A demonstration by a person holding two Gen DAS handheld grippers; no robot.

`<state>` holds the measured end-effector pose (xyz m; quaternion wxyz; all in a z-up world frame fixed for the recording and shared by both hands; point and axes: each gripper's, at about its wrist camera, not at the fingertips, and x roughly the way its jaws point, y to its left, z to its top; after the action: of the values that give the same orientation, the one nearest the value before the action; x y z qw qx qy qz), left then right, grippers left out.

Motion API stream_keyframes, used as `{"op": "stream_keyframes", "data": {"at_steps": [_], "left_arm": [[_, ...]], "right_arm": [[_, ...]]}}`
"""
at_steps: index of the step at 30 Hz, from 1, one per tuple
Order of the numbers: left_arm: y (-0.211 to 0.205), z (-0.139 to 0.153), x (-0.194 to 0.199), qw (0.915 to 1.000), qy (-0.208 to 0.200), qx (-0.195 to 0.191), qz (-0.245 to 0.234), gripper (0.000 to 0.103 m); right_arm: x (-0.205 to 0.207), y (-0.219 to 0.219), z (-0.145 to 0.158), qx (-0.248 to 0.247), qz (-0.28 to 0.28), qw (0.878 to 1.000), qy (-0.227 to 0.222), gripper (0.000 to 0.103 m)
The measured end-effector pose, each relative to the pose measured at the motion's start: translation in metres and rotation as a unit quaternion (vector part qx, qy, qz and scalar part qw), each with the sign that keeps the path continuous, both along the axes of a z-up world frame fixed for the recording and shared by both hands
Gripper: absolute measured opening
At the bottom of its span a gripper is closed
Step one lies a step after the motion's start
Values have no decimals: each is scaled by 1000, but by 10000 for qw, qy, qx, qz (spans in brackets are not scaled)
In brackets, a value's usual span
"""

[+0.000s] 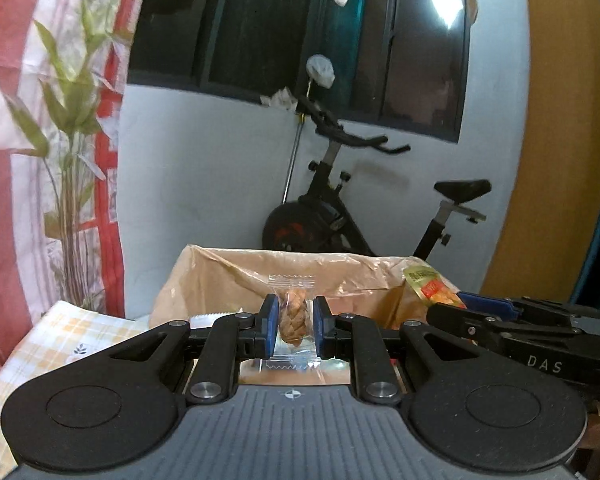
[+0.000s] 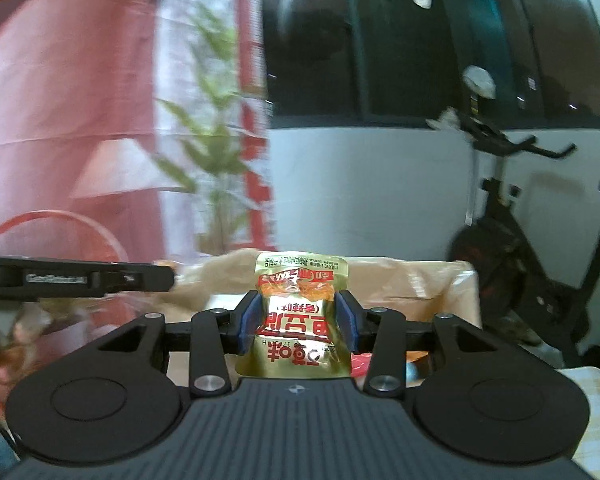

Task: Organize snacks
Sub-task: 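Open both grippers to drop the snacks into the lined box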

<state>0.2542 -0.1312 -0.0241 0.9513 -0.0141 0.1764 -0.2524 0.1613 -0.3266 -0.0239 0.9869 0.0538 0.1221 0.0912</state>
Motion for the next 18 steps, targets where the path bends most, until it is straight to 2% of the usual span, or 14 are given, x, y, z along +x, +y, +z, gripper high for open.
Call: {"op": "stream_keyframes", "data": {"at_steps": [7,9,10,11,15,17,18], "left_arm": [[-18,-6,34,9985,206,512,-46,23],[-19,-8,36,9978,221,624,-26,43],[-17,-7,35,9977,188,652,10,60],[-15,-7,32,9976,126,673,47,70],[-7,-1,18,9967,-23,796,121,81],[-3,5,8,9958,-109,886,209,90],[-1,8,4,9955,-171,904,227,91]], "right_arm": [[44,-18,-14,-60,-377,9978,550,49],[46,-21,-19,-77,-430,9969,649,57],[46,-23,-21,-64,-446,9967,679,57],[46,-23,-21,-50,-466,9965,693,57],[40,-22,-18,-61,-523,9962,698,76],[33,-21,-14,-43,-541,9964,653,81],[29,-19,-12,-34,-558,9963,651,86]]}}
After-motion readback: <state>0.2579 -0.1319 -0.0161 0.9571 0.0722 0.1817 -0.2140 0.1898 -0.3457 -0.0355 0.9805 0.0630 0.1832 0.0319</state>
